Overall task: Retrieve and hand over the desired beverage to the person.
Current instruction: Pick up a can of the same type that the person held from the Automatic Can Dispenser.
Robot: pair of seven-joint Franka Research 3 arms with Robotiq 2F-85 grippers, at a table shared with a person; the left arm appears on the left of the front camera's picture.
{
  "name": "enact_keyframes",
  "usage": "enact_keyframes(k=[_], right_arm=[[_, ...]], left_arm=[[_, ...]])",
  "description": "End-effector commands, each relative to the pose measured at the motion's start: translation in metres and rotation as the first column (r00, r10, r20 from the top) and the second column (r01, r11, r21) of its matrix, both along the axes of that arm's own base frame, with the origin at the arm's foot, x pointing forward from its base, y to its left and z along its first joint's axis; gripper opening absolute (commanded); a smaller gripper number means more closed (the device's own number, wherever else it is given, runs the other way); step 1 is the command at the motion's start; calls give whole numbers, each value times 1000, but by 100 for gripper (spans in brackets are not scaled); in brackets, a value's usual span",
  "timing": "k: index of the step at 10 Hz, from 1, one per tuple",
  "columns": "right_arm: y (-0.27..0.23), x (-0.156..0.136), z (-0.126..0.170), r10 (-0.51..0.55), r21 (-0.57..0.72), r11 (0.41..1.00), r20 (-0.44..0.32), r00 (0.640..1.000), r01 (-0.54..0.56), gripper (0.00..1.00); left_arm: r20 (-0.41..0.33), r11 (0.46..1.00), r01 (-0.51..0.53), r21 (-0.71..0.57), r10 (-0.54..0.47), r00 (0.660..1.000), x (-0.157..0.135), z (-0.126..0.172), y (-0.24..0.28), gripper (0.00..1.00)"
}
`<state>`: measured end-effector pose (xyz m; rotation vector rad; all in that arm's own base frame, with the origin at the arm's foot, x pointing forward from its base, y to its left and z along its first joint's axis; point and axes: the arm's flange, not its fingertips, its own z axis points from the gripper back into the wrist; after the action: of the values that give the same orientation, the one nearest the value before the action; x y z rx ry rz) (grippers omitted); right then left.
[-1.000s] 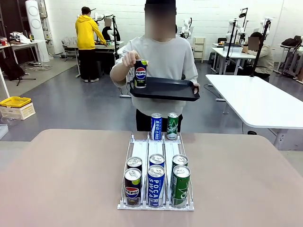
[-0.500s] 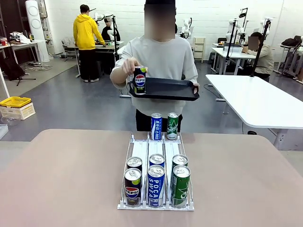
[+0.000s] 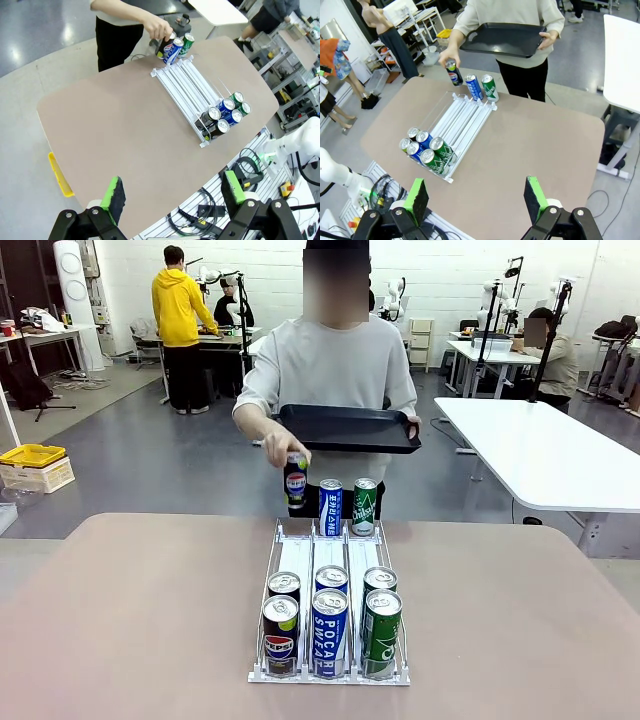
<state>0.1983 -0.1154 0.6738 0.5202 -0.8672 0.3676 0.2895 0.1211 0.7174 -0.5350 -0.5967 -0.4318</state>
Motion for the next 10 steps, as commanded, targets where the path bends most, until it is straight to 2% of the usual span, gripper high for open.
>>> enact_keyframes(k=[1,2,3,4,5,7,8,9,10], right_arm=[[2,0,-1,11,5,1000,2,1000,-11,100],[2,0,-1,11,5,1000,2,1000,-11,100],[2,0,-1,11,5,1000,2,1000,-11,100],[2,0,-1,11,5,1000,2,1000,-11,100],[2,0,-1,11,5,1000,2,1000,-11,100],[2,0,-1,11,5,1000,2,1000,-11,100],[2,0,-1,11,5,1000,2,1000,-11,100],[2,0,-1,11,5,1000,2,1000,-11,100],[2,0,-1,11,5,1000,2,1000,-11,100]], left_arm=[[-80,987,105,122,-95,992,23,14,-54,100],[-185,962,187,199,-151,971,37,12,-96,100],[-331,925,260,278,-162,930,48,-5,-148,100],[-410,895,289,339,-136,902,48,-27,-191,100],[-412,894,225,388,-51,910,43,-52,-230,100],[-451,902,129,411,78,889,19,-91,-295,100],[-431,896,65,439,147,890,8,-106,-319,100],[-353,873,-12,488,210,912,5,-121,-332,100],[-318,842,-60,535,267,910,7,-134,-338,100]])
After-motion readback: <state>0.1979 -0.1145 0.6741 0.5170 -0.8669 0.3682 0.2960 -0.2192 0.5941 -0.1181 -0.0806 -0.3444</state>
